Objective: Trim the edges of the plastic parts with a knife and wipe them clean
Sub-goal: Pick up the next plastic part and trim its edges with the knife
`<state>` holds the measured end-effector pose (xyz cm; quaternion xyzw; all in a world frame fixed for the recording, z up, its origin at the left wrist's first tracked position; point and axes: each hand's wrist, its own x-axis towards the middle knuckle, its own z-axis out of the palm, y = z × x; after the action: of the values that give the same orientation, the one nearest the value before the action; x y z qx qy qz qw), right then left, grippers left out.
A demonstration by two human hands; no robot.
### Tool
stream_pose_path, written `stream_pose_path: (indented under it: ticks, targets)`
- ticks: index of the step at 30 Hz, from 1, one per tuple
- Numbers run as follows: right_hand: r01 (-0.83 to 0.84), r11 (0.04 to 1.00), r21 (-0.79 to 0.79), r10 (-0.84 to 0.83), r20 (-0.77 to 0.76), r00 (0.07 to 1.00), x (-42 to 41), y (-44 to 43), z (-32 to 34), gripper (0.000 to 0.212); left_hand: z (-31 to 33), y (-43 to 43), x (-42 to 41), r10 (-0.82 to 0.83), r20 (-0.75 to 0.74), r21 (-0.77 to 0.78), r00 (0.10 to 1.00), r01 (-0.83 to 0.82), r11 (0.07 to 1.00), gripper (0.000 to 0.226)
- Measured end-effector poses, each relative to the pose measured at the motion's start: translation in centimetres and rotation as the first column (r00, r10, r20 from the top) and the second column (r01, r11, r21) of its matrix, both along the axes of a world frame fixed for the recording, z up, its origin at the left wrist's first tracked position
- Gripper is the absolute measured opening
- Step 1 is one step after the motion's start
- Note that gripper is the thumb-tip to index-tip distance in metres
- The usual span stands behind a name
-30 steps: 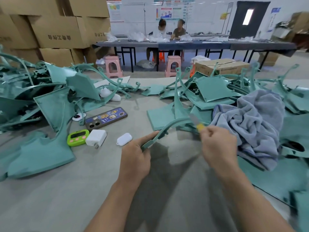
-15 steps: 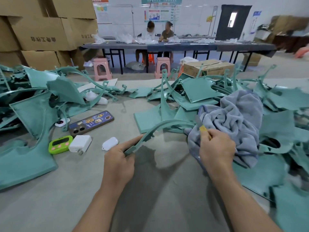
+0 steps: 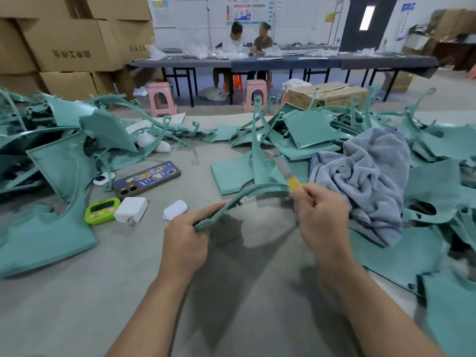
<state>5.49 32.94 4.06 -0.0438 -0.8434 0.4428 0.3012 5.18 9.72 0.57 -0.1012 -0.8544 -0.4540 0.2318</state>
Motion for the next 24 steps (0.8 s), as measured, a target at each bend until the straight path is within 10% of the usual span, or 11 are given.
stream_pose_path:
  ticks: [4, 10, 16, 21, 24]
  targets:
    - [-0.43, 0.899, 0.088, 0.424, 0.079, 0.902, 0.7, -4.0, -0.5, 0.03, -0.3, -0.3, -0.2, 0.001, 0.026, -0.016, 1.0, -0.001, 1.0, 0.078]
    - [0.305, 0.951, 0.042, -0.306, 0.221, 0.926, -0.9, 1.2, -1.6, 0.042, 0.0, 0.1, 0.0, -0.041, -0.065, -0.033, 0.997, 0.039, 0.999, 0.063]
    - [-0.418, 0.902, 0.107, 0.411, 0.077, 0.908, 1.7, -4.7, -1.7, 0.025, -0.3, 0.2, -0.1, -0.002, -0.064, -0.039, 0.998, -0.001, 0.999, 0.065]
    - [0.259, 0.965, 0.044, -0.261, 0.251, 0.932, -0.7, -0.2, -1.9, 0.042, -0.8, -0.2, -0.6, 0.009, -0.034, -0.042, 0.999, -0.01, 0.999, 0.057]
    - [0.079, 0.993, -0.082, -0.07, 0.107, 0.992, 0.4, -0.4, -1.9, 0.034, -0.7, -0.3, -0.5, 0.03, -0.013, -0.062, 0.999, -0.031, 0.998, 0.055]
